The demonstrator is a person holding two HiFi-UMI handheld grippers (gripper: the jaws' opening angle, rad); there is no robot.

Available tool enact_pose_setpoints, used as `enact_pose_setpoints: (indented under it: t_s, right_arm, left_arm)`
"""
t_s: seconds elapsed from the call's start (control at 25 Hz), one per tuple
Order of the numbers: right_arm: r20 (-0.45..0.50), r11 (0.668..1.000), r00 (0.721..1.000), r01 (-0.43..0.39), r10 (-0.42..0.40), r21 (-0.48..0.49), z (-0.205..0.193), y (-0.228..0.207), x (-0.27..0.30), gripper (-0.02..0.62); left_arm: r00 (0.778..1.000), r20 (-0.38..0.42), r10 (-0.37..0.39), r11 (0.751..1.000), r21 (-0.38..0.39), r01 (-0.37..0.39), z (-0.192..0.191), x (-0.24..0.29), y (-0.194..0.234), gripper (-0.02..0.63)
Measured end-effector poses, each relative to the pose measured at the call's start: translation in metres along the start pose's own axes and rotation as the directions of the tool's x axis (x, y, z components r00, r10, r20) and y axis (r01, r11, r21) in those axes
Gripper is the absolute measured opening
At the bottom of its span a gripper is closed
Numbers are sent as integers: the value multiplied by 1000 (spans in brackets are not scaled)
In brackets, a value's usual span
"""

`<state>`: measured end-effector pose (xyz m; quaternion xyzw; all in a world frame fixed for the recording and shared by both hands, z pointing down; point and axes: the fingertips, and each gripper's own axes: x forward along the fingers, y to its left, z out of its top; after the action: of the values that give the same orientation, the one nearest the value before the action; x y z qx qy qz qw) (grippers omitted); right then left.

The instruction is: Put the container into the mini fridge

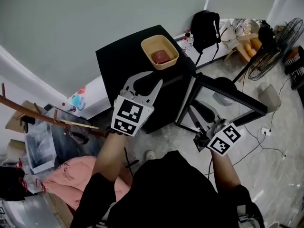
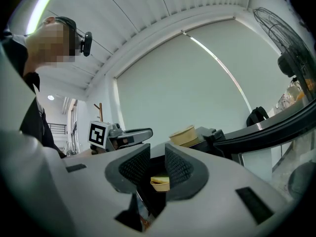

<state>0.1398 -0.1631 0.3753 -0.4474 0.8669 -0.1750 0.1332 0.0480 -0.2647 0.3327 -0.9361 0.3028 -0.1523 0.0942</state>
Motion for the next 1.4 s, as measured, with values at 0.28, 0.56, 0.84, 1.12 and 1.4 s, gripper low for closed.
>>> enact_pose_setpoints:
  t_s: [0.28,0.56,0.84,1.12,1.4]
  right_arm:
    - [20,999,999,50,-50,1,7,-13,-14,106]
    - [29,996,996,84,-84,9,7,-20,-19,106]
    - [14,996,996,91,-91,13,1,-22,-19,106]
    - [-2,998,998,66,-66,17,-2,-17,-12,106]
    - [-24,998,999,45,-44,34,-9,-15,-4,104]
  left_arm:
    - [985,-167,37,961,275,11,-19,42,11,121]
    - [958,-270,101,877,479,43,-35,70,18,121]
    - [934,-339,111,834,542,98,-49,77,20,120]
    - [922,-365,126,796,592,125,-45,77,20,65]
    - [928,-367,60,812,558,168,-40,61,3,37]
